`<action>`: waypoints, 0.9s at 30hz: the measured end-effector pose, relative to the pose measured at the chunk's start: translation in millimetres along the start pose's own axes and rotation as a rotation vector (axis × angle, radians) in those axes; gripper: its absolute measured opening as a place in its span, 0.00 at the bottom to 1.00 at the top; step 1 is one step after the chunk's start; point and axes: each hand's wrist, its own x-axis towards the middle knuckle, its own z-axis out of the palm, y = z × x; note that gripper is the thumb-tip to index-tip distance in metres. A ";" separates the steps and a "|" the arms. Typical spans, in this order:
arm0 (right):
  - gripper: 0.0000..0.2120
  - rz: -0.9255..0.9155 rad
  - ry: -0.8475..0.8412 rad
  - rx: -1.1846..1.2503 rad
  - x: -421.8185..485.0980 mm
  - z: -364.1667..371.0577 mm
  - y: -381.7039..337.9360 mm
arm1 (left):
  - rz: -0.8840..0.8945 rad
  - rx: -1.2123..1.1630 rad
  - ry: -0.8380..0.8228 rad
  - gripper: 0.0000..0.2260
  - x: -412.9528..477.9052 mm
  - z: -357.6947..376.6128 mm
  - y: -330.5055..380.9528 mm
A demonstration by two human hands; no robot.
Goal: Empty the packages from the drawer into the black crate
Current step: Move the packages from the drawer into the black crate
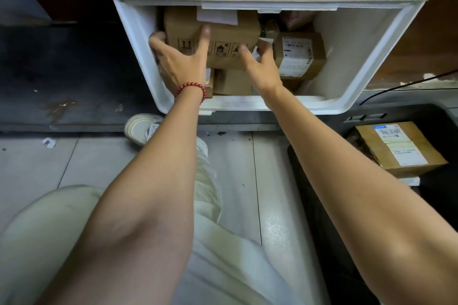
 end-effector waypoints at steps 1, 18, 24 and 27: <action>0.29 0.008 0.014 0.033 -3.2 -2.1 0.9 | 0.008 -0.007 0.005 0.39 -3.9 -2.4 -0.4; 0.18 0.121 0.453 0.419 -132.2 -75.4 44.7 | -0.092 -0.188 -0.605 0.17 -96.1 -21.6 19.4; 0.10 0.206 0.555 0.501 -184.2 -120.8 72.8 | -0.100 0.066 -1.102 0.27 -119.7 -14.6 21.4; 0.12 0.272 0.586 0.544 -193.4 -132.6 81.8 | -0.119 0.054 -1.218 0.26 -137.6 -14.9 27.3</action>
